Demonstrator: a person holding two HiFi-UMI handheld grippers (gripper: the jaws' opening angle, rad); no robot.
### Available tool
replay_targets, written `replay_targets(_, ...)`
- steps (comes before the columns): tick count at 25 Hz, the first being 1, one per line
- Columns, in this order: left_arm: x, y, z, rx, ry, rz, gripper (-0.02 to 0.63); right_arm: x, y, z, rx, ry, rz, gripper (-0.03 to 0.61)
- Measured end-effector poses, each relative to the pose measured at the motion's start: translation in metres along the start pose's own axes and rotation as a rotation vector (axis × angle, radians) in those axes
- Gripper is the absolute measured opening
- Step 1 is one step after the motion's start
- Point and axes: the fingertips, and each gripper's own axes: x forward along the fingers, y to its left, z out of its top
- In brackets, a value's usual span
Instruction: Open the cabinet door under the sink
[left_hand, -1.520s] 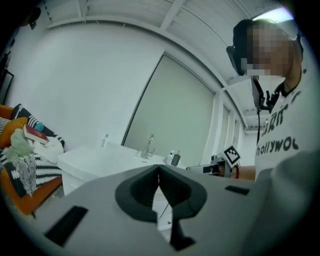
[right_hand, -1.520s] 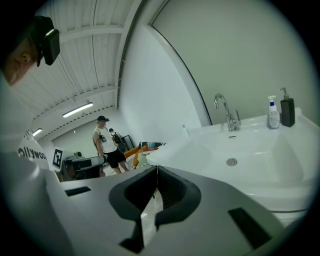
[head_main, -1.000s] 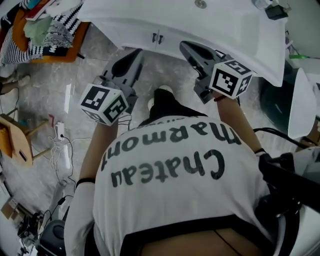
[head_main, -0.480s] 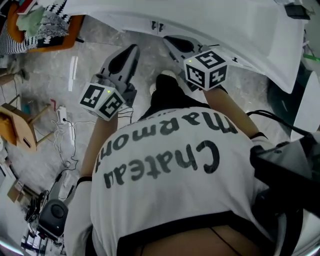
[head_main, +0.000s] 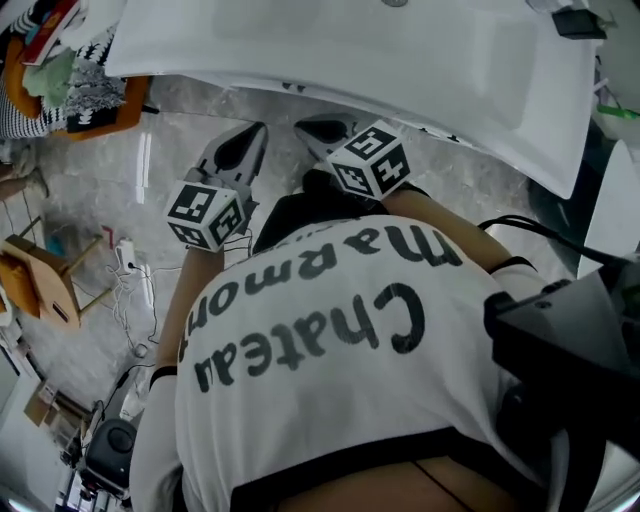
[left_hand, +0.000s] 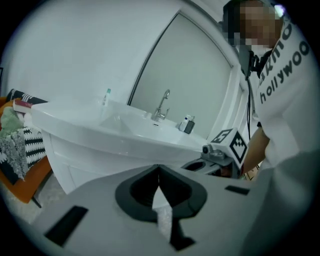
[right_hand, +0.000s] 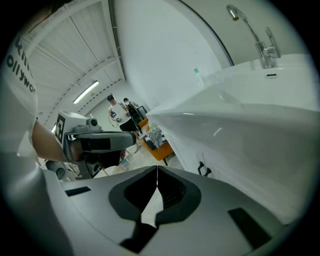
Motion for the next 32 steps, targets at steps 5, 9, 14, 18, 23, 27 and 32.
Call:
replay_targets(5, 0.008, 0.007, -0.006, -0.02, 0.027, -0.033, 0.008, -0.001, -0.012, -0.011, 0.018, 0.051, -0.041, 0.011)
replay_targets(9, 0.013, 0.019, -0.015, 0.003, 0.084, -0.105, 0.008, 0.008, -0.021, -0.012, 0.075, 0.036, -0.114, 0.011)
replay_targets(14, 0.011, 0.034, -0.022, 0.059, 0.16, -0.207, 0.008, 0.023, -0.024, -0.013, 0.184, -0.014, -0.22, 0.011)
replay_targets(18, 0.003, 0.055, -0.033, 0.078, 0.208, -0.265, 0.008, 0.026, -0.035, -0.007, 0.197, -0.091, -0.314, 0.011)
replay_targets(23, 0.0, 0.072, -0.06, 0.194, 0.291, -0.393, 0.009, 0.037, -0.05, -0.008, 0.196, -0.154, -0.414, 0.011)
replay_targets(27, 0.007, 0.08, -0.086, 0.272, 0.347, -0.463, 0.009, 0.042, -0.06, -0.026, 0.258, -0.185, -0.478, 0.011)
replay_targets(32, 0.034, 0.097, -0.103, 0.193, 0.343, -0.409, 0.009, 0.048, -0.074, -0.054, 0.358, -0.205, -0.49, 0.011)
